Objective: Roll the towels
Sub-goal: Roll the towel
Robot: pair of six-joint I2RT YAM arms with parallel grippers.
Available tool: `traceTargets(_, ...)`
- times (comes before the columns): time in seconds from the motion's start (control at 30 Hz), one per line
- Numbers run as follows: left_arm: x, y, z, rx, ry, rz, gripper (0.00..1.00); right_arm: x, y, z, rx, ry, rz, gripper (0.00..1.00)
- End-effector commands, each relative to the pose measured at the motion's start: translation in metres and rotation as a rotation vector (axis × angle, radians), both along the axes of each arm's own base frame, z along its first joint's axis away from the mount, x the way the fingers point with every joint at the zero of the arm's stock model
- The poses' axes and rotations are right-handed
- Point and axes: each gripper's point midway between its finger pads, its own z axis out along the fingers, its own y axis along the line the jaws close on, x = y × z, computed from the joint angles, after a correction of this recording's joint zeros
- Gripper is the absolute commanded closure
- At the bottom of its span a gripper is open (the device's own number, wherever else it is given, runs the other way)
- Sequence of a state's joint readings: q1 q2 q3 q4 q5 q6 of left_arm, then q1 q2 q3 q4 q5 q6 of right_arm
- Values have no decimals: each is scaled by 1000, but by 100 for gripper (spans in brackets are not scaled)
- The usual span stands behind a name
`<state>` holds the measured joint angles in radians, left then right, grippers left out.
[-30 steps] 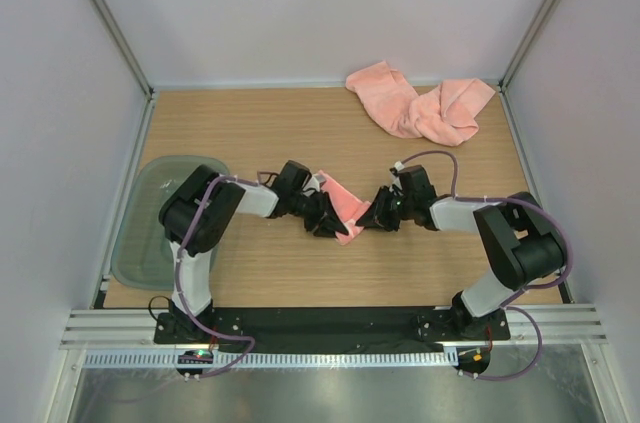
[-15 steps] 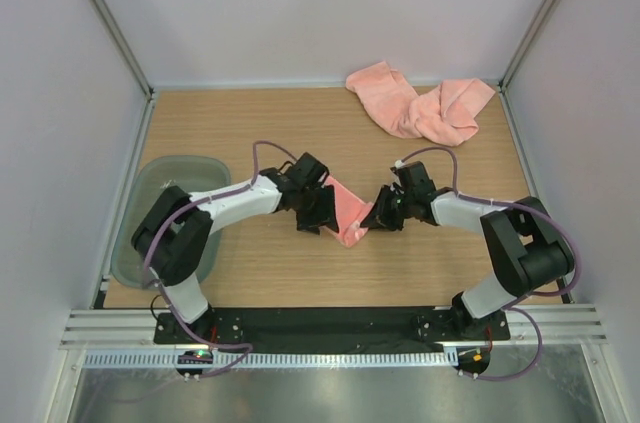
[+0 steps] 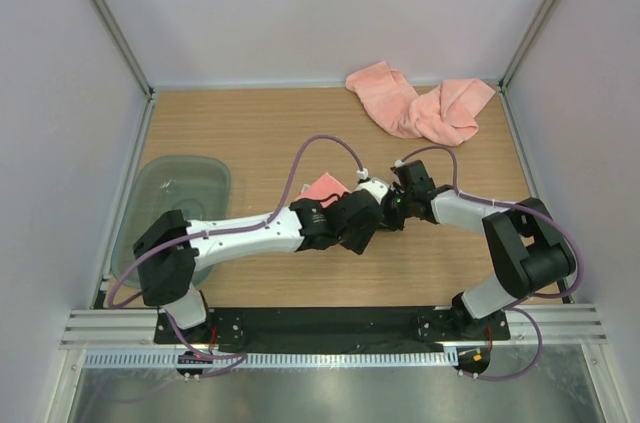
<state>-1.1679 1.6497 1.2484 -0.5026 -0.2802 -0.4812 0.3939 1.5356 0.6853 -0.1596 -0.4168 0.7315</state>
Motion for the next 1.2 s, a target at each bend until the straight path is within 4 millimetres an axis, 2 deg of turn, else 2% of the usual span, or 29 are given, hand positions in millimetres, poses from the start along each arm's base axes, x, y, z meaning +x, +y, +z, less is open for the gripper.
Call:
traceTargets(0.0,11,-11,-8,2,-69,-36,46,8,5,17,8,-59,23,87)
traceTargets(0.27,-1,-34,-16,-47,-30,-109,46,6,5,16,8,-51,33,87)
traceTargets(0.5,-3,-38,-34,-19,-11,-128,45,6,6,14,12,-45,39,87)
traceTargets(0.6,-1,-38,-47,11,-7,-122,44,6,6,15,14,-46,40,87)
traceTargets(0.87,12,-32,-65,69,-42,-55,44,4,7,14,17,-39,48,87)
traceTargets(1.17,21,-24,-57,89,-90,-28,44,3,7,12,11,-31,58,87)
